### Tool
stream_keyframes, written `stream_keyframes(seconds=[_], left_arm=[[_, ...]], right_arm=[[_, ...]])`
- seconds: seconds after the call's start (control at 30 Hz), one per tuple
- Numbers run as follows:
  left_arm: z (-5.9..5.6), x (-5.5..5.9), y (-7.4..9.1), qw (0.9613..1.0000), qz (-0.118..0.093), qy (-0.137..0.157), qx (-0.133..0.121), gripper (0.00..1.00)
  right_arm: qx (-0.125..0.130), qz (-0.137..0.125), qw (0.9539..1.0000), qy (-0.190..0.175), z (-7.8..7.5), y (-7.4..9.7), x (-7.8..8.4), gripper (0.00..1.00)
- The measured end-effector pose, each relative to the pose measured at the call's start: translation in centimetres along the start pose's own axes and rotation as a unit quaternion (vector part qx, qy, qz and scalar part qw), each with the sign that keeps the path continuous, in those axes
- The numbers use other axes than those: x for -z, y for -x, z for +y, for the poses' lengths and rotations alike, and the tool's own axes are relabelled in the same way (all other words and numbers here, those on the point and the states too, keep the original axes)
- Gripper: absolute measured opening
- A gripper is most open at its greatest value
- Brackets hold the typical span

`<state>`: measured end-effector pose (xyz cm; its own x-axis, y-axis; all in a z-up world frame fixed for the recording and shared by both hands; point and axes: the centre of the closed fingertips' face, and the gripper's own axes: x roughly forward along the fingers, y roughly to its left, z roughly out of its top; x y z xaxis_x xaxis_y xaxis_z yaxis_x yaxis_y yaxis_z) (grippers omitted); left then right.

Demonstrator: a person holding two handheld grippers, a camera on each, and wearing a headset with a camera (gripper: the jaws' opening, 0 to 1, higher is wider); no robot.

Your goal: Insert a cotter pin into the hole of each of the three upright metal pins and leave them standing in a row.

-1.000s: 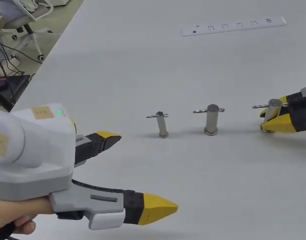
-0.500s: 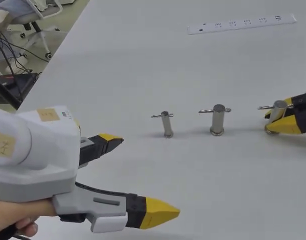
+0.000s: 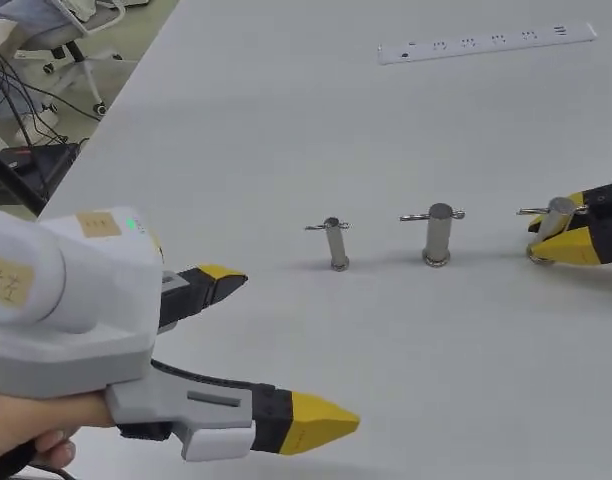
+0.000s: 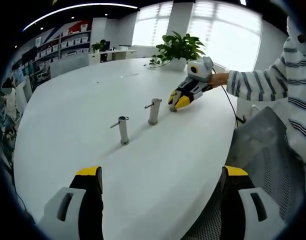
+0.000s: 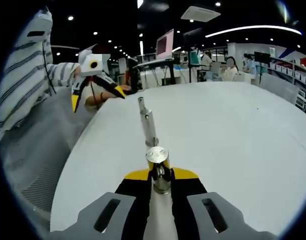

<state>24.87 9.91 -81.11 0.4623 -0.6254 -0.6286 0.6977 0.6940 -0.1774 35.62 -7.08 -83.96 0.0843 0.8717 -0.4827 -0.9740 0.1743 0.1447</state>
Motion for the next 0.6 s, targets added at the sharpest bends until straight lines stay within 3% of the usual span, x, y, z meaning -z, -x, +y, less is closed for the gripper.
stream_keyframes(seconds=[0.2,0.3,0.4,0.6], left_arm=[[0.1,0.3,0.1,1.0000,0.005,0.006,-0.004,0.99],[0.0,0.1,0.2,1.0000,-0.004,0.007,-0.005,0.99],[0.2,-0.6,0.3,0.9994,-0.027,0.019,-0.011,0.99],[0.2,-0.9,0.4,0.9993,-0.033,0.012,-0.013,0.99]], right_arm=[[0.017,-0.014,0.9995,-0.024,0.2,0.5,-0.4,0.22],[0.021,-0.021,0.9988,-0.039,0.9,1.0,-0.8,0.25],[0.034,-0.038,0.9976,-0.047,1.3,1.6,-1.4,0.37],[0.063,-0.046,0.9954,-0.055,2.5,2.9,-1.7,0.54]])
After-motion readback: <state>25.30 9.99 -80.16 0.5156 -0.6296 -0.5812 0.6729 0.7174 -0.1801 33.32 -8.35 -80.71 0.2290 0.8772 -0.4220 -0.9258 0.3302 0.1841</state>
